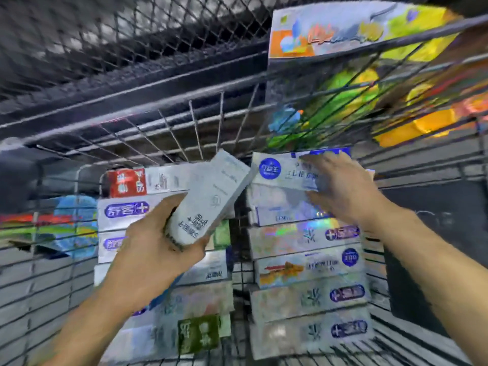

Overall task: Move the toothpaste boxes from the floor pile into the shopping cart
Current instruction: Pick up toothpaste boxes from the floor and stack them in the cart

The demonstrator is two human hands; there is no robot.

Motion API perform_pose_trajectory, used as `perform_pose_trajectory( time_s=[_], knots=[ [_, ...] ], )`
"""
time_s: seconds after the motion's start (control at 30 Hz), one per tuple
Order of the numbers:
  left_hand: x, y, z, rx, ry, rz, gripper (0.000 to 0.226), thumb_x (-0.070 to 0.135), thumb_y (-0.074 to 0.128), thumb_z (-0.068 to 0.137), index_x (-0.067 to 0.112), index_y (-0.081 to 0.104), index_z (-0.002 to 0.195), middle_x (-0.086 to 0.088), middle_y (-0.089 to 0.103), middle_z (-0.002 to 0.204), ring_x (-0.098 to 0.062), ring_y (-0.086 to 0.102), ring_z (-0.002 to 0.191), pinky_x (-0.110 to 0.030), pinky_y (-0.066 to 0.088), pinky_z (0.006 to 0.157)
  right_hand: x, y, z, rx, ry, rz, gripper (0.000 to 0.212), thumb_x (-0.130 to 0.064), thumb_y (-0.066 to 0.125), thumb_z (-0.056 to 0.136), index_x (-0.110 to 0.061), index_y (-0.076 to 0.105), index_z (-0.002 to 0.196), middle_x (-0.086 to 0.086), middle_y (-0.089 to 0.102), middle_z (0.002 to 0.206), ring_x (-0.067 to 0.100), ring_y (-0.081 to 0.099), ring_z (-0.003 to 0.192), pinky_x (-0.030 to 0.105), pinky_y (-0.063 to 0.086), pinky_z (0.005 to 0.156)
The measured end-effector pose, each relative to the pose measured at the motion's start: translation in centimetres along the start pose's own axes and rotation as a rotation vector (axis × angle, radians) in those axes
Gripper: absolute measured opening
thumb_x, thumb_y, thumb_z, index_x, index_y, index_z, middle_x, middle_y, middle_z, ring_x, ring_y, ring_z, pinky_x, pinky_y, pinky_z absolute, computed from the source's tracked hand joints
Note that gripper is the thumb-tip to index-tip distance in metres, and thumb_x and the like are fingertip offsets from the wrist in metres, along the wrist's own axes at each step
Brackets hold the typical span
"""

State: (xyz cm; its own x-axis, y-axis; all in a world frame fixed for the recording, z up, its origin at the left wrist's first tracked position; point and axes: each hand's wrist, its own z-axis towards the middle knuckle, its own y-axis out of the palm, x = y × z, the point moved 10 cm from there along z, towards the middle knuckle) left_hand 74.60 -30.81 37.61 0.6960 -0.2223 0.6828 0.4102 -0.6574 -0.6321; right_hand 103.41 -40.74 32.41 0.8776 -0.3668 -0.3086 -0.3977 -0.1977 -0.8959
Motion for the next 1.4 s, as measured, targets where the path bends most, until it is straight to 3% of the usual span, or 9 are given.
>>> perform_pose_trajectory(
  time_s=[0.17,0.33,0.53,0.63,0.77,0.93,1.1,1.27,1.4],
  knots=[
    [2.0,1.5,1.1,-0.025,0.056,0.008,0.072,0.024,0.083,0.07,0.072,0.043,0.108,0.05,0.056,0.1,0.017,0.059,0.092,-0.01,0.048,0.063,0.3,-1.6,1.0,0.219,-0.123,-0.054,0.053,-0.005,0.079,0.069,-0.007,0.067,0.121,0.022,0.059,0.103,0.045,0.057,0.089,0.047,0.048,0.075],
    [4.1,3.1,1.9,-0.069,0.086,0.079,0.069,0.035,0.077,0.066,0.071,0.041,0.113,0.039,0.06,0.1,0.012,0.057,0.094,-0.02,0.049,0.069,2.4,-1.7,0.6,0.271,-0.005,-0.15,0.048,-0.017,0.078,0.074,-0.016,0.062,0.119,0.017,0.056,0.108,0.041,0.053,0.096,0.048,0.046,0.078],
    [6.4,6.9,3.3,-0.232,0.227,0.309,0.076,0.056,0.06,0.065,0.05,0.041,0.138,0.026,0.052,0.105,-0.006,0.048,0.104,-0.03,0.045,0.077,6.3,-2.3,-0.6,0.235,0.2,-0.202,0.043,-0.025,0.077,0.08,-0.009,0.06,0.117,0.02,0.055,0.109,0.043,0.052,0.1,0.048,0.048,0.082],
    [8.3,10.0,4.3,-0.315,0.405,0.478,0.077,0.058,0.063,0.074,0.033,0.045,0.145,0.01,0.061,0.118,-0.012,0.045,0.107,-0.024,0.037,0.081,7.6,-3.8,-1.8,0.222,0.201,-0.072,0.039,-0.016,0.069,0.086,-0.007,0.058,0.122,0.021,0.051,0.118,0.043,0.048,0.111,0.05,0.047,0.092],
    [11.3,13.7,6.0,-0.283,0.598,0.6,0.083,0.056,0.057,0.073,0.008,0.052,0.14,-0.009,0.061,0.117,-0.03,0.055,0.104,-0.034,0.043,0.094,8.2,-7.4,-3.9,0.316,0.178,0.043,0.038,-0.01,0.063,0.087,-0.009,0.059,0.125,0.017,0.053,0.121,0.039,0.049,0.117,0.047,0.048,0.094],
    [15.0,16.8,8.3,-0.14,0.757,0.668,0.076,0.057,0.053,0.075,-0.002,0.061,0.122,-0.015,0.057,0.098,-0.034,0.054,0.089,-0.042,0.049,0.078,8.1,-9.9,-6.1,0.366,0.121,0.057,0.034,-0.006,0.06,0.088,-0.007,0.061,0.122,0.017,0.054,0.118,0.038,0.05,0.113,0.04,0.041,0.093],
    [15.6,18.8,9.6,-0.046,0.857,0.82,0.074,0.055,0.068,0.082,0.006,0.057,0.135,-0.014,0.057,0.111,-0.034,0.05,0.103,-0.044,0.042,0.085,7.8,-9.3,-6.5,0.344,0.088,0.066,0.036,-0.007,0.061,0.088,-0.007,0.06,0.125,0.016,0.053,0.123,0.038,0.049,0.114,0.043,0.044,0.094],
    [14.0,19.8,9.6,-0.061,0.881,0.894,0.074,0.058,0.05,0.095,0.012,0.039,0.152,-0.013,0.048,0.148,-0.034,0.043,0.137,-0.051,0.033,0.113,7.4,-8.2,-6.7,0.318,0.048,0.018,0.039,-0.007,0.063,0.086,-0.004,0.06,0.124,0.018,0.058,0.123,0.041,0.052,0.111,0.046,0.049,0.09],
    [13.8,18.9,9.9,-0.107,0.786,0.92,0.081,0.069,0.028,0.097,0.015,0.025,0.158,-0.009,0.031,0.162,-0.031,0.028,0.148,-0.051,0.021,0.121,6.6,-8.0,-7.1,0.293,0.045,0.003,0.043,-0.018,0.064,0.088,-0.004,0.06,0.129,0.016,0.058,0.131,0.038,0.05,0.122,0.047,0.048,0.098]
  ],
)
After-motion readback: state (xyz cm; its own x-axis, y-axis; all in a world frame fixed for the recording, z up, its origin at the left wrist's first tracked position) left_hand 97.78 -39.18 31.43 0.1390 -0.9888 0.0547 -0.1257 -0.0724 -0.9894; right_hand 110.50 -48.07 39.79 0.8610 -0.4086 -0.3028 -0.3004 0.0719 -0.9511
